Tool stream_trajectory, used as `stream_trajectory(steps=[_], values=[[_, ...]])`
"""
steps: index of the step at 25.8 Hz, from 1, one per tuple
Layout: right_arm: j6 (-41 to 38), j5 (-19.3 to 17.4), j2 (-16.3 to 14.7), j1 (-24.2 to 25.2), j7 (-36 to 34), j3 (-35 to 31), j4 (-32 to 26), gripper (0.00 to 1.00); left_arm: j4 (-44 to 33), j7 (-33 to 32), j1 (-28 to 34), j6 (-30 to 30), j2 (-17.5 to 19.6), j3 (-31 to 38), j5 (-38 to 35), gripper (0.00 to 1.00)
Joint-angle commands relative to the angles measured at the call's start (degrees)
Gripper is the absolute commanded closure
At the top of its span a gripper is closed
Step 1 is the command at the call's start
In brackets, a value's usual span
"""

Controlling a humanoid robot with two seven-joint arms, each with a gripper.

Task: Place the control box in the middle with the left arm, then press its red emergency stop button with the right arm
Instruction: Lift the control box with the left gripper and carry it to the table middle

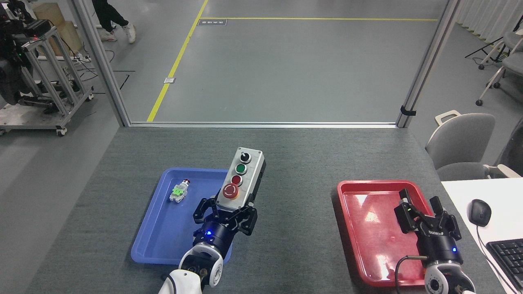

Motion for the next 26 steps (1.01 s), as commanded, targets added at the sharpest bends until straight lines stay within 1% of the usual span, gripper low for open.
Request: stream_trajectory(steps=[1, 4, 9, 15, 21, 26], values=[[-0.43, 0.15, 0.05, 0.0, 0.08, -1.03, 0.38, 0.01, -0.12, -0.03, -0.18, 0.19, -0.83, -4.14, -0.17, 1.0], [-0.43, 0.32, -0.48, 0.0, 0.08, -0.95, 0.47, 0.01, 0.5, -0.03, -0.18, 0.27, -2.41, -6.25, -0.35, 1.0], [-0.43, 0.41, -0.92, -0.44, 0.08, -1.03, 0.47, 0.01, 1.99, -0.03, -0.27, 1.86, -2.59, -11.78, -0.26, 1.0], [-0.43, 0.5, -0.92, -0.44, 0.08, -1.12, 0.47, 0.01, 7.97, -0.12, -2.99, 4.32, -2.59, -19.08, -0.26, 1.0], [-0.34, 0.5, -1.01, -1.58, -0.01, -1.03, 0.55, 0.01, 13.77, -0.12, -6.16, 4.41, -2.68, -21.54, -0.17, 1.0], [-0.43, 0.41, -2.77, -1.67, 0.08, -1.03, 0.64, 0.01, 18.69, -0.12, -8.97, 4.4, -2.68, -22.24, 0.09, 1.0]])
